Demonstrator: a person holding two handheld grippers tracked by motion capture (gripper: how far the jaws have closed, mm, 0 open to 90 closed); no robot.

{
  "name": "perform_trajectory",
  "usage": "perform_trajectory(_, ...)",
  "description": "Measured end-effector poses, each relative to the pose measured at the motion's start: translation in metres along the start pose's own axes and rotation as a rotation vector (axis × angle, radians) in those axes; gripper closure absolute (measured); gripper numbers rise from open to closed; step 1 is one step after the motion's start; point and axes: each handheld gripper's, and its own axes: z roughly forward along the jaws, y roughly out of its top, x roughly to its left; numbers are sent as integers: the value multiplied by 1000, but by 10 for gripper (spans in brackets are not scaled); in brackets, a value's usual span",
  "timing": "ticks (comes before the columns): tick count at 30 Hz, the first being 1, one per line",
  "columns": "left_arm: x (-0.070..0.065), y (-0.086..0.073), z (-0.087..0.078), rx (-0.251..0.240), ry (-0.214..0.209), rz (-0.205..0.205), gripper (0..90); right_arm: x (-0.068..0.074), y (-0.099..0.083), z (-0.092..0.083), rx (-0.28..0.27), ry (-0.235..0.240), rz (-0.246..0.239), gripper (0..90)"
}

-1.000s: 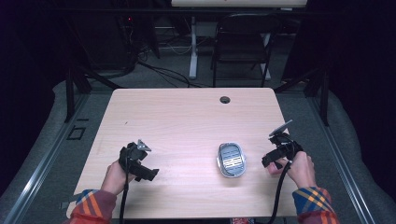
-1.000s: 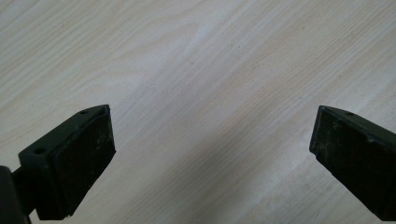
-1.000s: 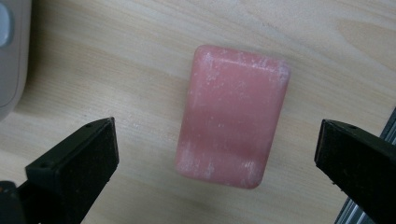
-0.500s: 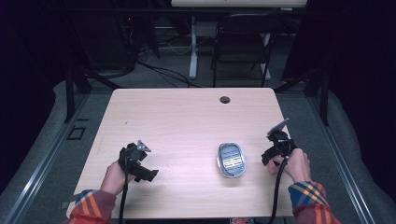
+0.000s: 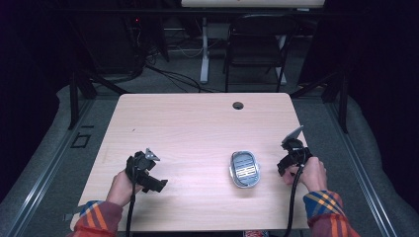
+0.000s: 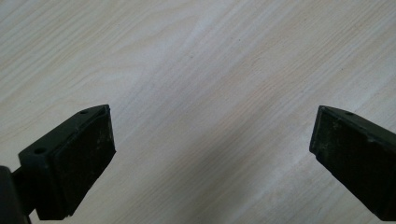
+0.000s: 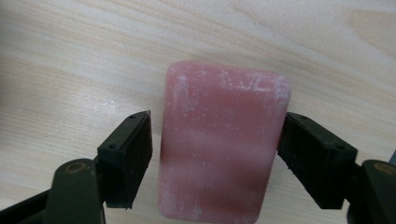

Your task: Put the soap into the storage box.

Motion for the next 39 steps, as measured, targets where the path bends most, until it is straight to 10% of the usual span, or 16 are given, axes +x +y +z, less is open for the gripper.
perform_trajectory(23,0,0,-1,4,-1,11,1,-2,1,5,67,-4,-11,371)
perform_trajectory(39,0,0,-1,8,-1,9,1,-7,-2,-21,12,58,8,371)
